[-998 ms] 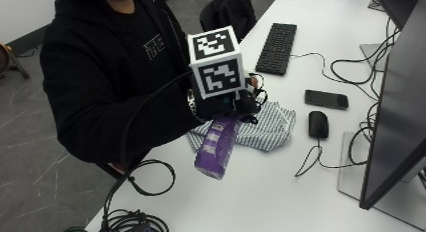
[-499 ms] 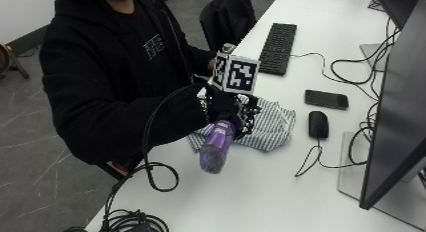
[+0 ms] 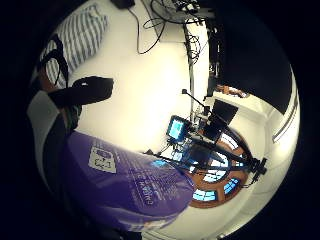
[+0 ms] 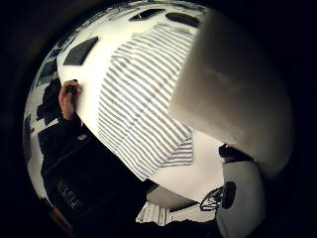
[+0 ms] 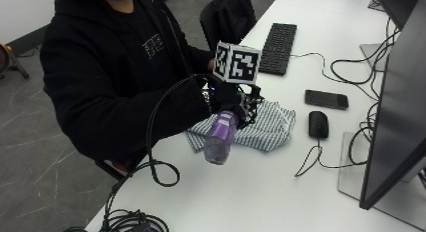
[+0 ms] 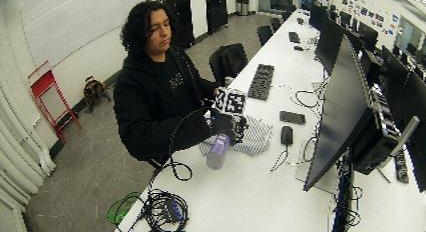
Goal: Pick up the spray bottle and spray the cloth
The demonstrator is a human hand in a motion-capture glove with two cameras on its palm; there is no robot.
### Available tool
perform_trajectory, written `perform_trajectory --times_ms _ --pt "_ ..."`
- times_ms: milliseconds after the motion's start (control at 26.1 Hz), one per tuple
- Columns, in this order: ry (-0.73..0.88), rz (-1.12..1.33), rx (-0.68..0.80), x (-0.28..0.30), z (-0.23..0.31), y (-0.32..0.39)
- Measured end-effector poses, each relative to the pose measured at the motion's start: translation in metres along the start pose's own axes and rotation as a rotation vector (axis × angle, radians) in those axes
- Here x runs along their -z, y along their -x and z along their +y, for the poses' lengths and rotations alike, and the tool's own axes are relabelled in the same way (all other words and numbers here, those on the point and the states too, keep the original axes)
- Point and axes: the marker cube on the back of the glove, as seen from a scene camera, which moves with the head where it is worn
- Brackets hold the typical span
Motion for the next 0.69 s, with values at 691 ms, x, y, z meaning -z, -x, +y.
perform_trajectory --times_ms 691 --pt "-0.578 -0.539 0.197 0.149 -0.052 0.046"
